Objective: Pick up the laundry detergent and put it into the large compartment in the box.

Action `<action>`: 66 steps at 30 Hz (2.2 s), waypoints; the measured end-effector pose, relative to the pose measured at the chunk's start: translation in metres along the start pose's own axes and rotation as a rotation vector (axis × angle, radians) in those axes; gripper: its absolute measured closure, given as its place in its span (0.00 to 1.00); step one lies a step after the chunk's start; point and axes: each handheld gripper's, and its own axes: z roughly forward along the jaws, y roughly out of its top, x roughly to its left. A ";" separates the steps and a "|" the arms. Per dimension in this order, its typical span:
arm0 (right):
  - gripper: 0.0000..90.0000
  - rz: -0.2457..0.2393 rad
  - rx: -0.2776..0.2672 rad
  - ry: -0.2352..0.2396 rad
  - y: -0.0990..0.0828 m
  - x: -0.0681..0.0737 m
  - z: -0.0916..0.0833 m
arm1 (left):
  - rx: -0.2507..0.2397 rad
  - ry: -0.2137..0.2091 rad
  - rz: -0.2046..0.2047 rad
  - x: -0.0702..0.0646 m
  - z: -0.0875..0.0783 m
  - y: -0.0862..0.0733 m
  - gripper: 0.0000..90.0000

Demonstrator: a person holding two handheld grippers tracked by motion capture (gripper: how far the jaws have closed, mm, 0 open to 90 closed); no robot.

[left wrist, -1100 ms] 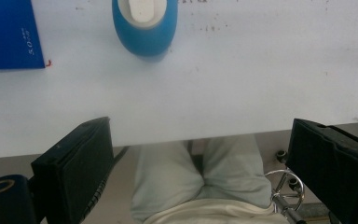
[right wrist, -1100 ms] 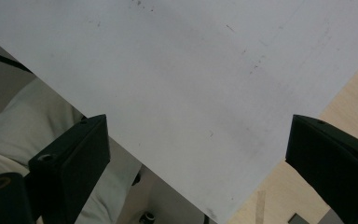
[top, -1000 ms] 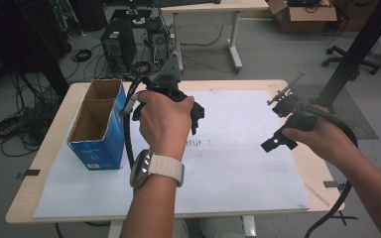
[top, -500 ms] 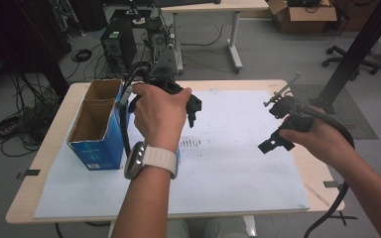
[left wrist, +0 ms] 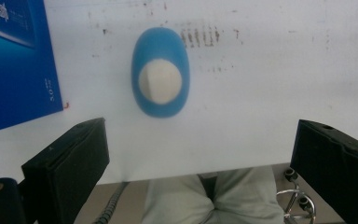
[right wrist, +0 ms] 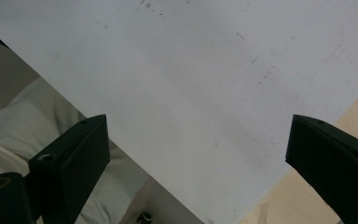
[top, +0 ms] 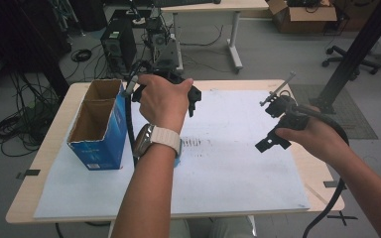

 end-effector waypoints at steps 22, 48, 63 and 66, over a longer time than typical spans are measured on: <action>0.07 0.009 0.016 0.007 0.004 -0.014 0.014 | 0.043 0.011 0.003 0.011 0.053 0.025 0.05; 0.07 0.018 0.027 0.020 0.003 -0.017 0.027 | 0.090 0.010 -0.002 0.024 0.105 0.024 0.06; 0.07 0.018 0.021 0.030 0.006 -0.015 0.030 | 0.109 0.012 0.004 0.026 0.120 0.023 0.06; 0.07 0.019 0.023 0.031 0.006 -0.015 0.031 | 0.111 0.012 0.007 0.027 0.122 0.023 0.06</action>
